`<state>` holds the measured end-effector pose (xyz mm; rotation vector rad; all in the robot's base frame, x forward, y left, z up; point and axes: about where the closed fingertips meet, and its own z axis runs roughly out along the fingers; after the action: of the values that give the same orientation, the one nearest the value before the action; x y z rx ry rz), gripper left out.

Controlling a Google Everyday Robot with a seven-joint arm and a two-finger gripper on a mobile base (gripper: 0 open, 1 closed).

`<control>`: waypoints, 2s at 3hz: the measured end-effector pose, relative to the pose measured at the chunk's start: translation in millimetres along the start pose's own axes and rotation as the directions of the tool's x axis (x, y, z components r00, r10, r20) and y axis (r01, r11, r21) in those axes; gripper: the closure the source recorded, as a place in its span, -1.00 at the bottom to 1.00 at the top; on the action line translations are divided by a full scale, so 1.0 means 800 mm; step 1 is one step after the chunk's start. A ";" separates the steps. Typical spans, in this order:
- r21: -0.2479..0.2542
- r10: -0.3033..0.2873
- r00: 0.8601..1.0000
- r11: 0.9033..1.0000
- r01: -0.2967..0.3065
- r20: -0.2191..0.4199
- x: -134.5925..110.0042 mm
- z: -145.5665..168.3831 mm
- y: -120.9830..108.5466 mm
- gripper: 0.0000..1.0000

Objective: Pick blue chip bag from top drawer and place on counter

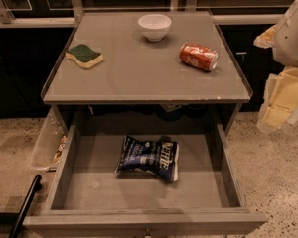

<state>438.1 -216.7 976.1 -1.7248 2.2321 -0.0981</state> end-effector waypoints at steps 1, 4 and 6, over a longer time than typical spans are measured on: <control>0.008 0.002 1.000 1.000 -0.002 0.003 0.000 0.007 0.002 -1.00; -0.058 -0.050 0.997 0.997 0.053 0.052 -0.009 0.125 0.036 -1.00; -0.073 -0.012 0.995 0.997 0.019 0.103 -0.014 0.154 0.050 -1.00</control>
Offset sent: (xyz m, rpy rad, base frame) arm 0.0046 0.0154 -0.0744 0.0338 0.0178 0.0331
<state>439.5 -178.0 851.7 -1.7438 2.1741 0.0689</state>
